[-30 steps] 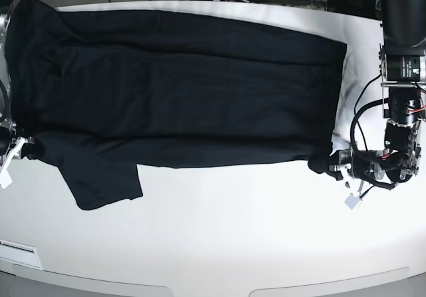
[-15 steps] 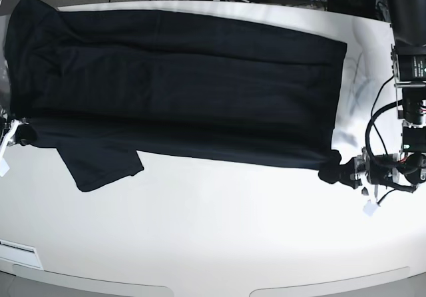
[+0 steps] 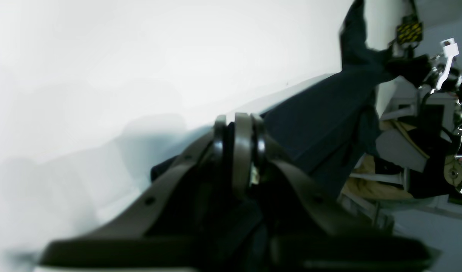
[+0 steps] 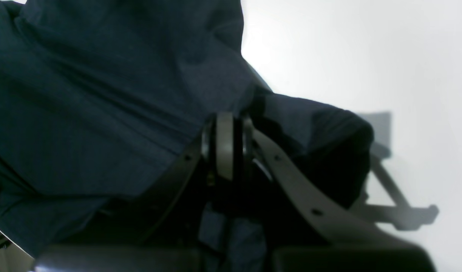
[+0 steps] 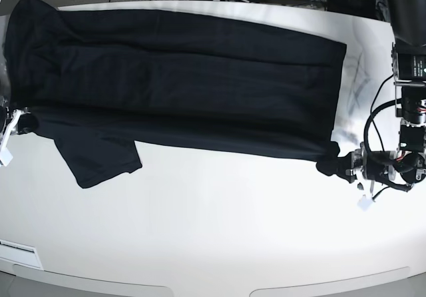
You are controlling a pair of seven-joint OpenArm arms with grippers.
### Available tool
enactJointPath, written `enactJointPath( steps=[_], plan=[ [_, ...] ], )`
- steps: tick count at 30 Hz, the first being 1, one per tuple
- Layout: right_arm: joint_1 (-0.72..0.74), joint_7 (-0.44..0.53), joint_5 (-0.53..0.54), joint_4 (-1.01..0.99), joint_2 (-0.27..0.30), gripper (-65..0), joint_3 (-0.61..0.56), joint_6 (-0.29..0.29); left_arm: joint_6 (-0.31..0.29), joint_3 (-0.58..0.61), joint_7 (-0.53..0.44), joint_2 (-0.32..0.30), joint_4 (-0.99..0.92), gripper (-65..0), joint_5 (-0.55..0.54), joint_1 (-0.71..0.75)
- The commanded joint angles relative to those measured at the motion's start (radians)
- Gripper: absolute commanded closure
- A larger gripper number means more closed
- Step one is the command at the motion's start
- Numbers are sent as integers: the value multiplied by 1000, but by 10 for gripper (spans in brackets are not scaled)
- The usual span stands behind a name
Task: Fold the T-shirt properly
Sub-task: 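Lift the hem corners and fold the hem over toward the collar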
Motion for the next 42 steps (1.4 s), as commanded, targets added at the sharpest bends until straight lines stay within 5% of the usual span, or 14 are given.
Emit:
enactJointPath(
  steps=[1,12,15,24,31,35,42],
  plan=[
    [19,0,-6,13,35,0,11,1,5,6,4,-21,13,0,-17,-34],
    [19,0,0,13,36,0,11,1,19,19,4,-67,17,0,-17,-34],
    [19,1,1,13,36,0,11,1,-29,19,4,-67,53,0,-17,-29],
    [19,0,1,13,36,0,11,1,-56,16,4,-76,460,0,-17,151],
    [19,0,4,13,36,0,11,1,-45,16,4,-159,639,0,-17,211],
    [19,0,5,13,36,0,11,1,-44,16,4,-210,638,0,84,222],
    [19,-1,26,13,36,0,11,1,-29,16,-166,-222,634,0,274,292]
  ],
)
